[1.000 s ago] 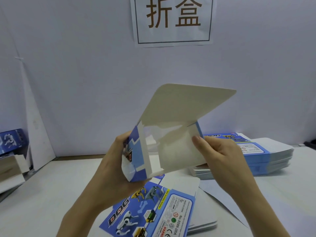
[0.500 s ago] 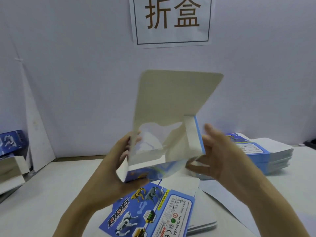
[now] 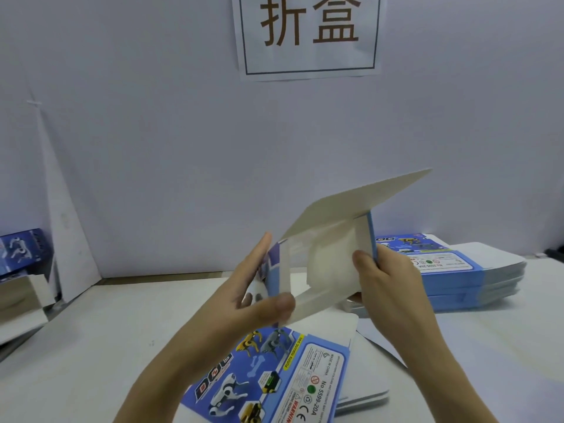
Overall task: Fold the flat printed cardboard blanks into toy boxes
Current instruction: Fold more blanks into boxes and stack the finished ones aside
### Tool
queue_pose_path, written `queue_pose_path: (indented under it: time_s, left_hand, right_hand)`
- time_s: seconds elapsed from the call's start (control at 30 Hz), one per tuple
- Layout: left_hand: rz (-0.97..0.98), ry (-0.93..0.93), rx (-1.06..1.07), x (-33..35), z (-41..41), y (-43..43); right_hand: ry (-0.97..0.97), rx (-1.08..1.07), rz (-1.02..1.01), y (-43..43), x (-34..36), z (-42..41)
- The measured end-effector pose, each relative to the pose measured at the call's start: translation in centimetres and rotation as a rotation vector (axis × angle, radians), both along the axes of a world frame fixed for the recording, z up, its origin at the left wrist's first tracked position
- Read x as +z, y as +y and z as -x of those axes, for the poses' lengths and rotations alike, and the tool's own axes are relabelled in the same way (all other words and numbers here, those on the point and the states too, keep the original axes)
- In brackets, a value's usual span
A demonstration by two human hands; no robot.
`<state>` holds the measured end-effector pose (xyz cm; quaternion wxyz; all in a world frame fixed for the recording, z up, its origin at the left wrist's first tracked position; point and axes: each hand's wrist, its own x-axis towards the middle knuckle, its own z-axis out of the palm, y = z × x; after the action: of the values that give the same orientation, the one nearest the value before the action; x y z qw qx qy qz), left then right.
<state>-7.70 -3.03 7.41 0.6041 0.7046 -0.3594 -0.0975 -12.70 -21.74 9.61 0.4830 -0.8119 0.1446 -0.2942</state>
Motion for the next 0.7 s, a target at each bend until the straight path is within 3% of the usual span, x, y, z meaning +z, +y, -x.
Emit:
queue_pose_path:
  time_s: [0.13, 0.27, 0.33, 0.43, 0.47, 0.6, 0.7]
  left_hand:
    - [0.098, -0.029, 0.058, 0.5, 0.7, -0.3]
    - [0.136, 0.039, 0.23, 0.0, 0.3, -0.4]
    - [0.096, 0.064, 0.413, -0.5, 0.0, -0.7]
    - [-0.166, -0.16, 0.801, -0.8, 0.1, -1.4]
    - [-0.174, -0.218, 0.864, -0.7, 0.4, -1.7]
    - [-0.171, -0.31, 0.9, -0.4, 1.5, -2.3]
    - [-0.261, -0.364, 0.958, -0.2, 1.5, -2.4]
  right_hand:
    - [-0.002, 0.007, 0.067, 0.2, 0.0, 0.2]
    - [-0.016, 0.072, 0.228, 0.9, -0.3, 0.3]
    - [-0.03, 0.079, 0.3, 1.2, -0.7, 0.2]
    - [-0.107, 0.051, 0.346, 2.1, -1.2, 0.1]
    - [-0.131, 0.032, 0.343, 2.3, -1.2, 0.2]
    - [-0.172, 0.014, 0.283, 1.9, -0.9, 0.3]
    - [-0.112, -0.008, 0.38, 1.8, -1.2, 0.2]
